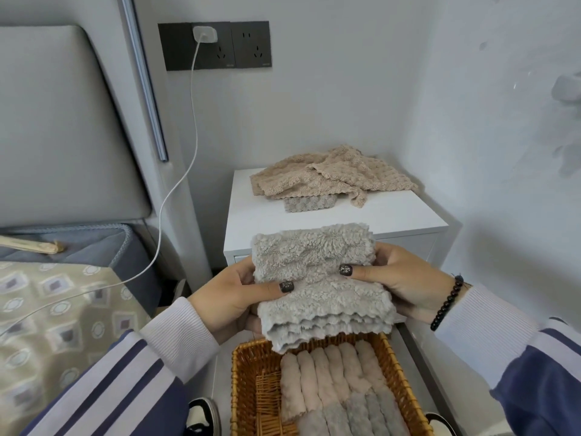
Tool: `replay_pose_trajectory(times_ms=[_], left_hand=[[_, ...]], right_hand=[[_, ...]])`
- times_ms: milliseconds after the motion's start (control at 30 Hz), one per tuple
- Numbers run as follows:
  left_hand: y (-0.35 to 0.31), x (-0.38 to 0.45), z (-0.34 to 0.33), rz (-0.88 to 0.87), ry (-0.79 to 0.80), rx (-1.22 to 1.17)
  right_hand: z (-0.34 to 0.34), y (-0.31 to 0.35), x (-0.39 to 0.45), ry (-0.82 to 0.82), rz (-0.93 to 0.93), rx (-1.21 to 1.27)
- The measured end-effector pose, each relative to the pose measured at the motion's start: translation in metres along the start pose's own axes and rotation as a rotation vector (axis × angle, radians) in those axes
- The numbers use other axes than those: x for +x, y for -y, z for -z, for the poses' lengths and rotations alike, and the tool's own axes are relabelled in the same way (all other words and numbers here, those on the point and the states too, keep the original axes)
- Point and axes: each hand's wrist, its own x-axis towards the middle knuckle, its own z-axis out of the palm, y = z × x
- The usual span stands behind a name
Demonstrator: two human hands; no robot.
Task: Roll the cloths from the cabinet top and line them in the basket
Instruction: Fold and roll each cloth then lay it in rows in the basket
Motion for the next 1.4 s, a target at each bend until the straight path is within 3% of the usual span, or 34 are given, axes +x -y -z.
replay_pose_trajectory(times_ms=[333,467,567,700,800,867,1200,1400], left_hand=[[-0.007,-0.001,0.009,-0.165,0.192,-0.178],[-0.010,-0.002,0.011,-0.148,0.234,-0.243],[-0.014,-0.002,0.010,-0.108,0.226,-0.253],[-0.010,-0.001,0.003,-0.118,0.051,0.025],[0.002,0.006,0.000,-0.166,0.011,0.255],[0.009,0.009,0.001,-0.155,0.005,0.326],[0.027,0.011,-0.010,-0.106,0.014,0.435],[0.058,0.012,-0.007,-0.013,-0.081,0.595]], right_hand=[[0.012,0.000,-0.002,0.147,0.066,0.273],[0.008,0.005,-0.007,0.201,0.039,0.268],[0.010,0.006,-0.009,0.152,0.023,0.256],[0.007,0.002,-0.010,0.076,0.029,-0.040],[0.004,-0.007,-0.007,-0.033,0.105,-0.503],[0.006,-0.014,-0.005,-0.037,0.139,-0.653],[-0.014,-0.055,-0.005,0.238,-0.056,-0.843],[-0.022,-0.094,-0.003,0.175,-0.079,-0.954]])
